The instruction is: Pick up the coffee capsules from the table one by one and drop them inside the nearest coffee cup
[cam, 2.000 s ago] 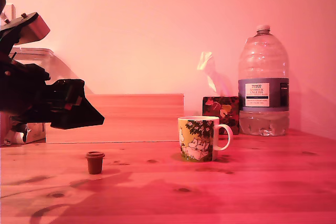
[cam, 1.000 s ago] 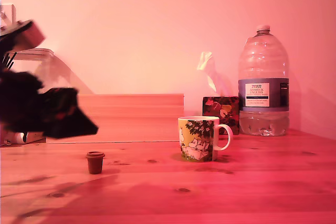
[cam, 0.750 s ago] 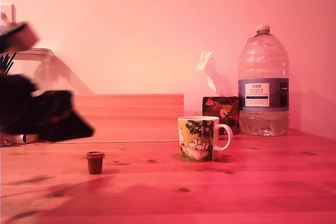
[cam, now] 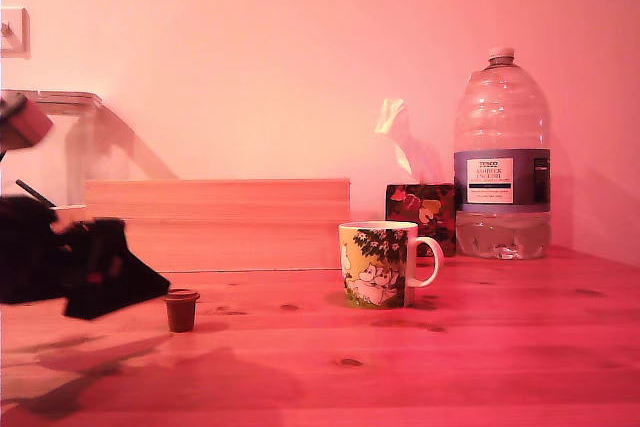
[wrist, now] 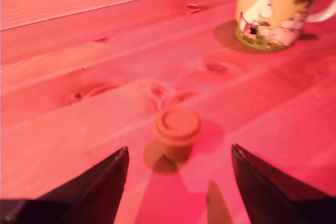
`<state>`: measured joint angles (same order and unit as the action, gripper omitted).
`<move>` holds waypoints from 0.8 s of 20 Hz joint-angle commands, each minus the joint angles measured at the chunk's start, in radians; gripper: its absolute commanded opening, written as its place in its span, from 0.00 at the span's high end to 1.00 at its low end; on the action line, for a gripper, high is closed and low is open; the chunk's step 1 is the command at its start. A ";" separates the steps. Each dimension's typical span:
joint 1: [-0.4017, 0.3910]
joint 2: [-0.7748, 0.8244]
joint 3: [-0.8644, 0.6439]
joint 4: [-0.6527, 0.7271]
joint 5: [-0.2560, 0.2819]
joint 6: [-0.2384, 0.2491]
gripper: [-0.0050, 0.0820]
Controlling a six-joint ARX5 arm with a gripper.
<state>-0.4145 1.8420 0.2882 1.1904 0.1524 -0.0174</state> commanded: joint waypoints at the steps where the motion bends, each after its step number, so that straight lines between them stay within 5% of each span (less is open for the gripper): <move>1: 0.000 0.031 0.020 0.006 0.001 0.002 0.31; 10: -0.001 0.097 0.113 -0.120 0.027 0.039 0.31; 16: 0.000 0.097 0.115 -0.128 0.026 0.045 0.63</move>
<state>-0.4145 1.9202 0.4080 1.0664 0.1757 0.0219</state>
